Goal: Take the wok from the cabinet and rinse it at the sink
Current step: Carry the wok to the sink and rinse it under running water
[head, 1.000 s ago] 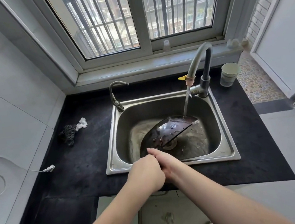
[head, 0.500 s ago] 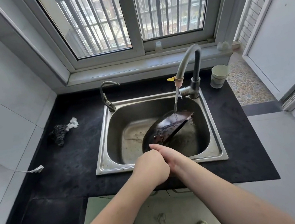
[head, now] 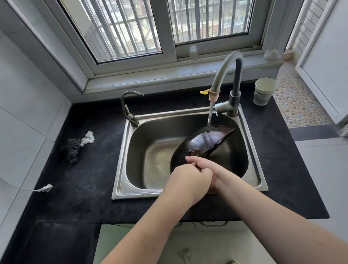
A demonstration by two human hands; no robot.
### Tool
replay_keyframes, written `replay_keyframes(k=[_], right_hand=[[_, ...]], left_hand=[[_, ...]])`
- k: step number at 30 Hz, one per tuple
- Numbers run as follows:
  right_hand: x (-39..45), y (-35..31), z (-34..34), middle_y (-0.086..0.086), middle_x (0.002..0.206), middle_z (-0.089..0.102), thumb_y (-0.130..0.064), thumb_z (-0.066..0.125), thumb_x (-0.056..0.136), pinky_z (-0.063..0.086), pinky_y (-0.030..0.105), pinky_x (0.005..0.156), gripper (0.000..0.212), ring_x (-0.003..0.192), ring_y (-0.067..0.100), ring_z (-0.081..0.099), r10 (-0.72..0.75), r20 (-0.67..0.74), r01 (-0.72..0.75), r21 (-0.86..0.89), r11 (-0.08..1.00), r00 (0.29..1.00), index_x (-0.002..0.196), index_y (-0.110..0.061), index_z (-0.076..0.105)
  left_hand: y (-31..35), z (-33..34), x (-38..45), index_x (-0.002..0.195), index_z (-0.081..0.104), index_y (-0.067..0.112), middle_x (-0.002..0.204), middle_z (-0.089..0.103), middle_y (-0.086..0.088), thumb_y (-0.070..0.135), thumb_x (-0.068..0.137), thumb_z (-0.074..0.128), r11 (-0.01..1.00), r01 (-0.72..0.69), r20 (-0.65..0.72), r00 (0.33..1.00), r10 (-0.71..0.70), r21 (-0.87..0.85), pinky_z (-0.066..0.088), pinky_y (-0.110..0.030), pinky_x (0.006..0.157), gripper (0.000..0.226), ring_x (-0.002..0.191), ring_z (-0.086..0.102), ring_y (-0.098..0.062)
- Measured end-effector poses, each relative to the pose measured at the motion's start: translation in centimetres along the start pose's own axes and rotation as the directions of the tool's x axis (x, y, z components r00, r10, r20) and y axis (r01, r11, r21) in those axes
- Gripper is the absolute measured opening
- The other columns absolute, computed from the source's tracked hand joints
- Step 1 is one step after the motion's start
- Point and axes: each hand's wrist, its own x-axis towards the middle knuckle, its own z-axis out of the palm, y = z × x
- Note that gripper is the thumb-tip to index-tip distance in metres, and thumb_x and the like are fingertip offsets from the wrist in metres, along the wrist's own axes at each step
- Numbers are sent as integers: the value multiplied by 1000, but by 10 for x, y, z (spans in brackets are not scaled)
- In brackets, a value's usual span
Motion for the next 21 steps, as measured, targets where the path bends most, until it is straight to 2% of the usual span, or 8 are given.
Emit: replay_keyframes(k=[2,6,10,12,15,17,19,21], right_hand=[[-3,-1,-2,-7,33,40,-27,46,98,42,13,35,66,27,10,46,9,9,-9,-4,1000,1000,35,-9,46],[-3,-7,-12,-7,38,43,-26,51,97,46,18,38,43,32,8,47,8,-7,-8,5,1000,1000,56,-14,43],[0,-17,-23,-8,39,44,-25,51,95,45,18,40,48,33,5,46,22,-2,-22,-44,999,1000,49,-14,46],[0,-23,-27,-7,37,44,-24,47,96,44,17,39,55,31,6,46,6,15,-5,-95,995,1000,43,-14,46],[-3,-30,-27,-7,37,44,-26,45,96,37,11,47,55,32,4,45,11,24,-8,-112,994,1000,43,-13,46],[-8,-33,-26,-5,43,49,-32,51,92,37,13,52,47,37,6,49,3,-5,-3,-78,997,1000,50,-11,50],[-18,-33,-26,-1,55,57,-42,53,90,45,21,55,45,48,13,57,-10,-22,8,-69,998,1000,60,-9,59],[-31,-35,-23,4,68,61,-45,51,91,46,29,64,42,63,19,59,-42,-73,30,-151,988,996,73,-8,64]], left_hand=[[-2,6,-1,140,47,19,130,60,-10,36,93,38,998,-48,-33,998,47,-41,44,-30,94,51,117,55,-25],[-15,19,-11,145,39,21,121,64,-2,49,89,43,966,-210,-81,976,200,-150,44,-24,82,63,108,58,-16],[-24,27,-18,136,48,12,116,63,-1,46,90,54,852,-523,-251,826,505,-6,43,-19,87,57,108,58,-14],[-25,33,-15,126,57,8,105,68,-7,40,90,54,791,-595,-333,724,605,143,46,-19,77,48,92,66,-18],[-19,46,-4,115,55,12,96,69,-13,36,94,44,737,-608,-405,619,673,295,57,-31,55,34,70,69,-25],[-14,50,4,112,53,11,91,69,-14,33,97,40,735,-571,-424,601,677,365,56,-32,50,30,69,69,-26],[-7,46,7,109,59,8,77,65,-10,32,97,39,752,-524,-452,601,659,399,51,-30,44,33,58,65,-23],[0,42,10,107,63,8,68,61,-6,32,97,37,756,-483,-486,580,654,441,44,-27,39,37,49,58,-20]])
